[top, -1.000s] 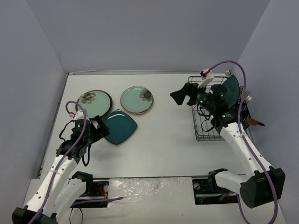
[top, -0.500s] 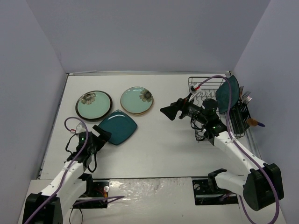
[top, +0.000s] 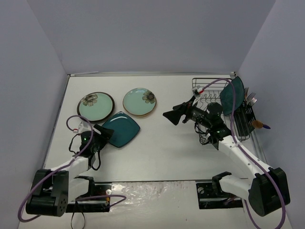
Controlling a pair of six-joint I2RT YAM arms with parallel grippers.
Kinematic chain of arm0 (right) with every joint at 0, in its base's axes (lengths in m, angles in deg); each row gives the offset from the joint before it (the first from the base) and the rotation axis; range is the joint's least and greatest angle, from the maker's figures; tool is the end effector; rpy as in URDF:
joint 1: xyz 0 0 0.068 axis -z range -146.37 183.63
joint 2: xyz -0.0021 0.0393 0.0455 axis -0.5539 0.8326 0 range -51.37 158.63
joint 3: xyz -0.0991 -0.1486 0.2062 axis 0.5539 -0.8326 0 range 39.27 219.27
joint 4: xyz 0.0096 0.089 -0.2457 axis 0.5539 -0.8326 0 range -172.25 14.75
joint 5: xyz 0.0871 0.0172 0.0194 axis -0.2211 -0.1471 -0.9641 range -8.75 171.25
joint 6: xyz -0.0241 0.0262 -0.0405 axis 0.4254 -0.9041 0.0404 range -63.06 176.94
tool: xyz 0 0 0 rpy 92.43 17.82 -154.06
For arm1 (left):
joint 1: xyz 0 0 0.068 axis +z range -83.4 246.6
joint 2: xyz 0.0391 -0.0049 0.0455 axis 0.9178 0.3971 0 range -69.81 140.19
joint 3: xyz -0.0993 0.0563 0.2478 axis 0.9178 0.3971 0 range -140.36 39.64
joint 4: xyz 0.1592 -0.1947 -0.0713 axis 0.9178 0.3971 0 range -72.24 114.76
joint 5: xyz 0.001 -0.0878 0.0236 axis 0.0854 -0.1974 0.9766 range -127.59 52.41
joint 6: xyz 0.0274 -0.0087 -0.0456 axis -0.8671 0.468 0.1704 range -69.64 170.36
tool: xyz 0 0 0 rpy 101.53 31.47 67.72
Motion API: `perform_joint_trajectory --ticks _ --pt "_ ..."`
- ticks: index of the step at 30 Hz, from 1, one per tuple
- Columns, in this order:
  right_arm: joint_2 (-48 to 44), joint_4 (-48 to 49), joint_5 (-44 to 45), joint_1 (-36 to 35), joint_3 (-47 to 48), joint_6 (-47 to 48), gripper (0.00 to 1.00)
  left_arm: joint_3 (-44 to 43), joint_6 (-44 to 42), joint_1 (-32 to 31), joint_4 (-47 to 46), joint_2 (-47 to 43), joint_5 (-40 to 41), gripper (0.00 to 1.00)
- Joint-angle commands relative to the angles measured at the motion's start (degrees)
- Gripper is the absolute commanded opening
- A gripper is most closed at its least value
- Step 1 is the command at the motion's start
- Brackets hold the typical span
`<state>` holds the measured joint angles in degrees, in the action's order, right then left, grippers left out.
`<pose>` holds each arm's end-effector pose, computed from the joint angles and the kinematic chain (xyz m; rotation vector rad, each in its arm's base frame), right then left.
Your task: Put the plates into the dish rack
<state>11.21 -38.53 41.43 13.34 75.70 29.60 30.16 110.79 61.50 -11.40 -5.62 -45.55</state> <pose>0.2214 0.1061 0.3122 -0.5263 1.4431 1.1510 0.1929 -0.0222 0.1387 -0.9018 1.9206 -0.8472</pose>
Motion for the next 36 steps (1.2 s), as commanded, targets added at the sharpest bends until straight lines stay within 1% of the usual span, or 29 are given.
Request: perform_joint_trajectory --ticks 1,6,7,8,10,11,12,15,16,22,26,28,30,33,36 --pt "-1.41 6.01 -1.93 -0.63 0.03 0.63 1.00 2.28 0.49 0.53 -1.84 5.58 0.20 0.65" --pt "-1.35 6.17 -1.98 -0.84 -0.13 0.89 1.00 2.58 0.65 0.58 -7.06 10.94 -0.45 0.62" --pt "-1.28 6.15 -1.99 -0.90 -0.13 0.91 1.00 2.60 0.76 0.62 -7.91 11.76 -0.63 0.60" --pt "-1.19 6.11 -1.95 -0.95 -0.13 0.95 1.00 2.55 0.98 0.62 -8.27 12.21 -0.76 0.55" --pt "-0.94 6.24 -2.01 -1.07 -0.13 1.06 1.00 2.47 1.19 0.62 -9.15 13.08 -1.03 0.41" --pt "-0.80 6.18 -2.02 -1.14 -0.13 1.06 1.00 2.61 1.26 0.62 -9.57 13.22 -1.17 0.37" --pt "-0.72 6.10 -2.09 -1.29 -0.13 1.06 1.00 2.69 1.27 0.62 -9.60 13.16 -1.26 0.26" --pt "-0.21 6.17 -1.94 -1.73 -0.22 1.13 1.00 2.79 1.04 0.69 -8.72 11.71 -1.43 0.04" --pt "-0.03 6.10 -1.93 -1.90 -0.29 1.15 1.00 2.79 0.94 0.71 -7.72 10.37 -1.45 0.00" --pt "2.72 6.12 -1.05 -4.04 -0.13 0.62 1.00 2.00 0.57 0.71 -1.14 0.85 -3.57 0.00" --pt "6.95 6.96 3.15 -8.02 -0.20 -2.08 1.00 -0.03 0.74 0.60 8.27 -11.98 -6.27 0.00" --pt "9.84 7.30 5.41 -9.59 -0.30 -3.75 1.00 -0.85 1.32 0.54 11.33 -17.07 -7.44 0.00" --pt "12.42 8.83 5.76 -11.00 -0.12 -4.68 1.00 -1.17 1.73 0.54 13.81 -22.98 -8.94 0.00" --pt "17.73 10.29 4.39 -11.82 0.53 -5.57 1.00 -1.25 2.29 0.62 14.88 -27.84 -11.43 0.00" --pt "21.73 11.50 2.39 -12.21 1.55 -5.41 1.00 -0.70 3.36 0.59 13.69 -31.24 -13.90 0.00"
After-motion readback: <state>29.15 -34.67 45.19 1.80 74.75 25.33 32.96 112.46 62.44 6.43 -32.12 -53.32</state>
